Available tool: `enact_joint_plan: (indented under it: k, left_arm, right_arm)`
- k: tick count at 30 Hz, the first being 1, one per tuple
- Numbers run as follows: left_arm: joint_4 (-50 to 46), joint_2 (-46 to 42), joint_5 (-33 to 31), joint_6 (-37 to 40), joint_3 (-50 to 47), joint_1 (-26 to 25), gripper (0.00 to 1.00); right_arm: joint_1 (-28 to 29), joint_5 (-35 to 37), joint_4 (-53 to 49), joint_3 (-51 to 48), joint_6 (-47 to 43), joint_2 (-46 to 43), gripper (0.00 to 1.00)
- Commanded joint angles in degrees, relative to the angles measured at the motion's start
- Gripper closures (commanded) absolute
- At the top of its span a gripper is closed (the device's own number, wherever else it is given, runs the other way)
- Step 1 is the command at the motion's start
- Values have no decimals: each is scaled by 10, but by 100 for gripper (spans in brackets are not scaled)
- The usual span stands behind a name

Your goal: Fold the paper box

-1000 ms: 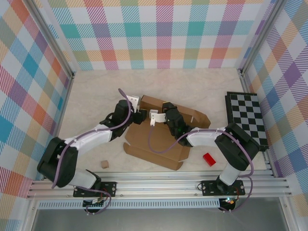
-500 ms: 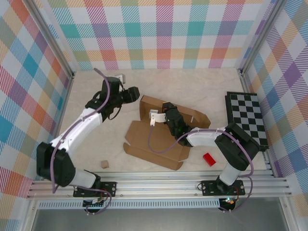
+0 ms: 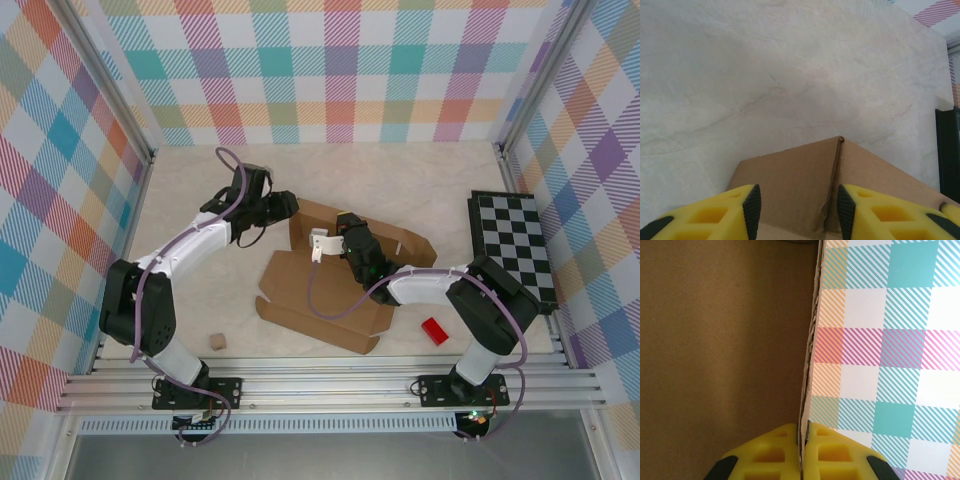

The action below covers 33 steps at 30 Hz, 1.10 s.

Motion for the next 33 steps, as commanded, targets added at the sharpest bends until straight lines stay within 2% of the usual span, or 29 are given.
enact_joint_plan:
  k: [1, 3, 7, 9, 12, 14, 16, 18, 20, 24, 27, 29, 33]
  left_arm:
    - [11, 21, 1, -7, 18, -14, 63]
    - [11, 23, 1, -6, 17, -18, 70]
    - [15, 22, 5, -6, 10, -25, 76]
    - [1, 12, 4, 13, 15, -21, 71]
    - [-36, -23, 9, 55, 15, -1, 55]
    - [-45, -54, 27, 75, -1, 24, 48]
    - [-36, -91, 46, 94, -37, 50, 46]
    - [-16, -134, 50, 118, -91, 66, 50]
    - [57, -157, 39, 152, -156, 69, 51]
    - [302, -162, 52, 236, -305, 67, 50]
    - [457, -148, 50, 261, -375, 67, 47]
    - [497, -130, 39, 265, -381, 61, 46]
    - [485, -96, -16, 323, -355, 6, 46]
  right_arm:
    - [13, -22, -116, -20, -13, 21, 100]
    - [13, -22, -119, -21, -12, 21, 100]
    - [14, -22, -121, -19, -10, 21, 100]
    - [14, -22, -122, -19, -8, 22, 100]
    - [14, -22, -122, -20, -9, 22, 100]
    - [14, -21, -123, -21, -9, 19, 100]
    - [14, -21, -124, -22, -8, 15, 100]
    - [14, -21, -127, -24, -6, 13, 100]
    - [14, -23, -128, -23, -2, 11, 100]
    - [14, -23, -129, -18, 2, 15, 100]
    - [14, -23, -132, -17, 8, 15, 100]
    - [14, -23, -131, -20, 10, 14, 100]
    - [14, -22, -127, -23, 8, 16, 100]
